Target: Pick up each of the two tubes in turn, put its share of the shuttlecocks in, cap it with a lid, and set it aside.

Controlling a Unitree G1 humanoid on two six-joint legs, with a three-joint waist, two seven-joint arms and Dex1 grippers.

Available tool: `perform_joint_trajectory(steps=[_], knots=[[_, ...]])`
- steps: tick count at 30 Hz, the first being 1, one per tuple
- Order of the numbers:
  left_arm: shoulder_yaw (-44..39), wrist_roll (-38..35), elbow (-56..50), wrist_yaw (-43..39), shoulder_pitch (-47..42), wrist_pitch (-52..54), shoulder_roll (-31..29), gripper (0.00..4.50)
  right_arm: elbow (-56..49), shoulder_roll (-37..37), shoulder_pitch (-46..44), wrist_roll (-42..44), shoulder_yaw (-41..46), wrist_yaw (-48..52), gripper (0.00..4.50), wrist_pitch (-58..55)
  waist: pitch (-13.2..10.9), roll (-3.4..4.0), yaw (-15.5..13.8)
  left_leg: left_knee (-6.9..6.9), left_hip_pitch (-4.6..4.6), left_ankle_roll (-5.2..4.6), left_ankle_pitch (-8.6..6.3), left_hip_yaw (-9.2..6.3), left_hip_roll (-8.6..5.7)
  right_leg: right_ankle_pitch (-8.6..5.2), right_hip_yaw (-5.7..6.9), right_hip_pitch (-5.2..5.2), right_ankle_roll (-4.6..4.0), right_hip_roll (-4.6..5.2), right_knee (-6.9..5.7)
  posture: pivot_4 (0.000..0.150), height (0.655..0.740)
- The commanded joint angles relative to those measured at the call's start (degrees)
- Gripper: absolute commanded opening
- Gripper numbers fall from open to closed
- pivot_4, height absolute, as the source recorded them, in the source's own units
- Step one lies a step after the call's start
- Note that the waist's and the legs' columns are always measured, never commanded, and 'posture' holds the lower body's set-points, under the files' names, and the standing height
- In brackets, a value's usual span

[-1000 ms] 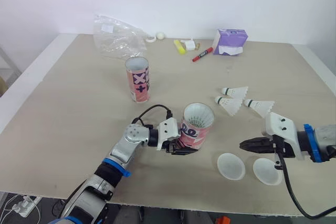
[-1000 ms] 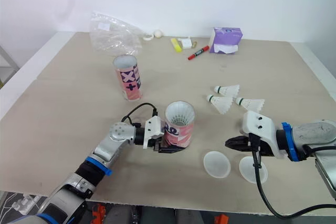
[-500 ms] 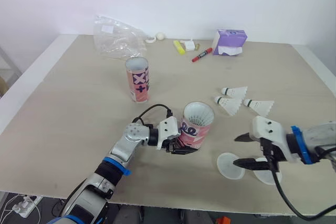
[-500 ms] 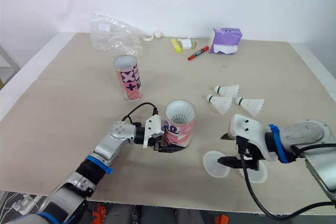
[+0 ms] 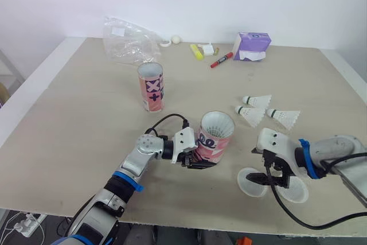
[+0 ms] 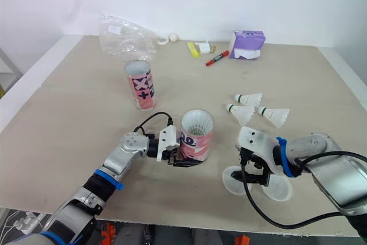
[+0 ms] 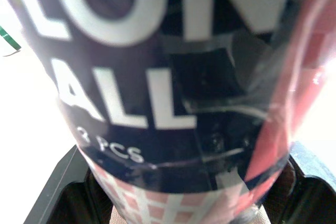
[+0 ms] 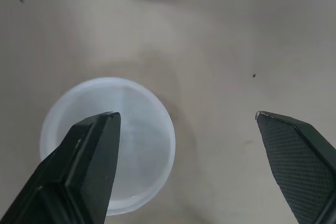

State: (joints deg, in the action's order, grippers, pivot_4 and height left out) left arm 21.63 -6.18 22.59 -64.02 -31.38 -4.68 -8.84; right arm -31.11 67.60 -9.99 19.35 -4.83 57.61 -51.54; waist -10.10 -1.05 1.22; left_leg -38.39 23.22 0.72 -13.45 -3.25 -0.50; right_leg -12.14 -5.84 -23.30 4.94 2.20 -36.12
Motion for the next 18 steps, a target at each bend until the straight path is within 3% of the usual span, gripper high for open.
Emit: perform_joint_trajectory(steps=[1,4,7,15,18], knots=[[1.17,1.37,1.70,-0.20,0.90,1.14,-0.47,3.21,-2.50,1.45,-1.06,-0.81,-1.09,0.08,3.16,-0.48,0.01,0.01,0.00,0.00,0.00,0.00,0.00,0.01,0.00,0.00,0.00,0.00,0.00,0.00,0.00,0.150,0.7400],[1.21,1.52,1.63,-0.01,0.92,1.26,-0.52,3.21,-2.51,2.31,-0.36,-1.94,-2.24,-0.22,1.46,-0.17,0.01,0.01,0.00,0.00,0.00,0.00,0.00,0.00,0.00,0.00,0.00,0.00,0.00,0.00,0.00,0.150,0.7400],[1.24,1.63,1.41,0.05,0.99,1.35,-0.70,3.21,-2.99,2.28,-0.52,-2.33,-3.02,-0.25,0.08,-0.05,0.01,0.01,0.00,0.00,0.00,0.00,0.00,0.00,0.00,0.00,0.00,0.00,0.00,0.00,0.00,0.150,0.7400],[1.34,1.74,1.23,0.10,0.99,1.59,-1.02,3.21,-3.03,0.10,-1.41,-1.41,-0.69,0.15,0.08,3.47,0.02,0.00,0.00,0.00,-0.01,0.00,0.00,0.00,0.05,-0.01,0.02,0.01,-0.03,-0.04,0.00,0.150,0.7400],[1.28,1.78,1.66,0.04,0.68,1.72,-1.15,3.21,-1.49,-0.37,-6.74,4.89,6.63,4.95,0.08,5.91,0.02,0.02,0.02,-0.01,-0.01,0.00,0.00,0.00,0.05,0.00,0.01,0.00,-0.02,-0.04,0.00,0.150,0.7400]])
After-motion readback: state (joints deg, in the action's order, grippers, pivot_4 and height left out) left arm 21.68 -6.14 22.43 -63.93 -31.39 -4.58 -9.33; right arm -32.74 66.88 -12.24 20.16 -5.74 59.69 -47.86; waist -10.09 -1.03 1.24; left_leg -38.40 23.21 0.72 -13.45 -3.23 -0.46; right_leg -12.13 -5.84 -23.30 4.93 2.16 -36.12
